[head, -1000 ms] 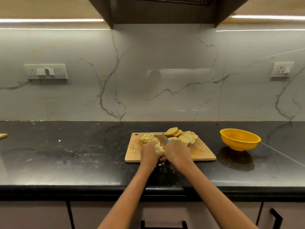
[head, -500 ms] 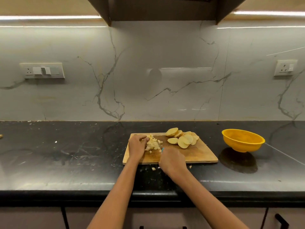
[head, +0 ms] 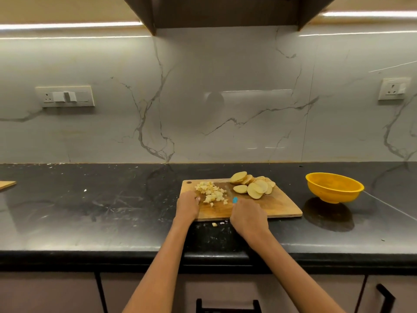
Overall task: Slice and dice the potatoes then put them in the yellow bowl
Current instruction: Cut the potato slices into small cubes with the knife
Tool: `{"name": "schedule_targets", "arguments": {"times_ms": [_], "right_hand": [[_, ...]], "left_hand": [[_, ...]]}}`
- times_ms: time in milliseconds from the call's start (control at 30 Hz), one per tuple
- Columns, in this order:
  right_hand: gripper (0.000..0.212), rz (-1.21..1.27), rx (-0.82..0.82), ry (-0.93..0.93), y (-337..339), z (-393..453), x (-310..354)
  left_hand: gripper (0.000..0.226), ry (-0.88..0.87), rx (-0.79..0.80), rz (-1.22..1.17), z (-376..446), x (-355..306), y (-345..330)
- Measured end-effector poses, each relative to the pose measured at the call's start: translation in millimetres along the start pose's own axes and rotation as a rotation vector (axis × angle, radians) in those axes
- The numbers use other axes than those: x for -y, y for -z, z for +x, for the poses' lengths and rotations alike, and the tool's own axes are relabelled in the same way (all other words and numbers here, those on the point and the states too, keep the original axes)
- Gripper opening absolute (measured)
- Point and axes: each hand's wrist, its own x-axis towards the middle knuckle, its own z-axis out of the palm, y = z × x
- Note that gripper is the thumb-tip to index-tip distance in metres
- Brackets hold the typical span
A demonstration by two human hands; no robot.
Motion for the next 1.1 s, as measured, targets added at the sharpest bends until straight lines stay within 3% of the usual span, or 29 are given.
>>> {"name": "schedule_targets", "arguments": {"times_ms": [200, 267, 367, 500, 633, 933, 1000, 1100], "right_hand": [[0.03, 0.067, -0.089, 0.054, -5.1, 12.4, -15.9], [0.033, 0.119, -0.13, 0.08, -8.2, 20.1, -28.1], [0.034, 0.201, -0.155, 0.107, -13.0, 35.5, -42.4], [0.038, 0.262, -0.188, 0.173, -17.4, 52.3, -43.0], [0.04, 0.321, -0.216, 0.203, -20.2, 76.4, -37.2], [0.034, 0.406, -0.298, 0.195, -21.4, 108.7, -49.3], [0.036, 0.401, -0.278, 0.209, -23.2, 106.8, -48.7], [0.037, 0.423, -0.268, 0.215, -25.0, 103.9, -48.6]], "left_hand": [[0.022, -0.031, -0.109, -0.149, -14.9, -0.8, -1.6], [0.033, -0.097, -0.111, -0.24, -17.4, -0.9, -0.8], [0.05, -0.162, -0.005, -0.173, -12.3, -3.0, -3.0], [0.028, -0.17, -0.069, -0.197, -1.4, -11.2, -9.1], [0.055, -0.083, -0.137, -0.238, 14.5, -16.4, -14.5], [0.036, -0.153, -0.242, -0.205, 9.6, -18.8, -11.8], [0.046, -0.158, -0.184, -0.183, 7.1, -19.9, -12.0], [0.079, -0.163, -0.074, -0.071, 1.2, -27.2, -16.0]]}}
